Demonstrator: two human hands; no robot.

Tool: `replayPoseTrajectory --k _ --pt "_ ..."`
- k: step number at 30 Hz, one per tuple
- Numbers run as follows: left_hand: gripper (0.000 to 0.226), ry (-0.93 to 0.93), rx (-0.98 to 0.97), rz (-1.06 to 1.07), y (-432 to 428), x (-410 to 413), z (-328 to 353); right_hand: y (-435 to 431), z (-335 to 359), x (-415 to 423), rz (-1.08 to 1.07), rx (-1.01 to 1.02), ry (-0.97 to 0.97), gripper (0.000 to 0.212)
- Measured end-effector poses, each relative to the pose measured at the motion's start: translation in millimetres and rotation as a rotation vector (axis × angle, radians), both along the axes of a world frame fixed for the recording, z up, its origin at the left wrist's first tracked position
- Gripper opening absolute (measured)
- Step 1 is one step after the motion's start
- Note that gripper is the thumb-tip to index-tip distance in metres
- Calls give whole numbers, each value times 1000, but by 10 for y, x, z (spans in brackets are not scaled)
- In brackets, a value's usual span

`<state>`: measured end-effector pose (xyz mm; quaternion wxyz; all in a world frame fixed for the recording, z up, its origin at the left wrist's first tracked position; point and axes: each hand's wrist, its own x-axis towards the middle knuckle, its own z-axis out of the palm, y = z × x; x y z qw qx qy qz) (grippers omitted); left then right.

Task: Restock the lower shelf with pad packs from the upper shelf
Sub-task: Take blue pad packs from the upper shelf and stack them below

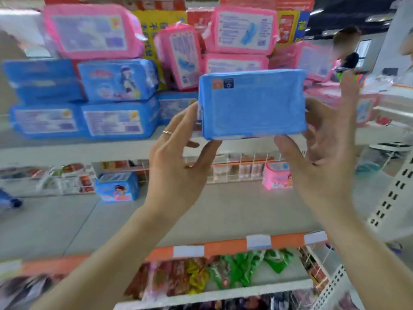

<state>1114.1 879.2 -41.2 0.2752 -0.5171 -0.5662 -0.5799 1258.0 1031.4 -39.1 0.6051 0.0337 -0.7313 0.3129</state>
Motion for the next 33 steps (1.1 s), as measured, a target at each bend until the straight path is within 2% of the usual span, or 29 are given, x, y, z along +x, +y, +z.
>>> replayPoseTrajectory --k 4,6,10,12,21,25,29,33 --pt "50 -173 -45 47 -654 -80 -275 -541 -298 -161 41 -30 24 48" --pt "53 -239 -71 44 -913 -102 -453 -785 -457 -228 51 -47 15 39" --pt "35 -369 -111 -80 -1340 -84 -776 -1170 -791 -302 52 -126 -68 41" --pt "33 -429 -143 -102 -1489 -63 -934 -1335 -953 -312 52 -180 -138 42" --pt "29 -760 -249 -3 -1712 52 -1565 -1631 -1643 -302 128 -442 -388 46" --pt "36 -763 -220 51 -1594 101 -1615 -1526 -1766 -280 166 -562 -413 39" --pt "35 -658 -211 68 -1302 139 -1580 -1375 -1846 -236 248 -801 -390 25" --pt "52 -732 -228 -129 -947 233 -1591 -1148 -1915 -147 330 -983 -373 23"
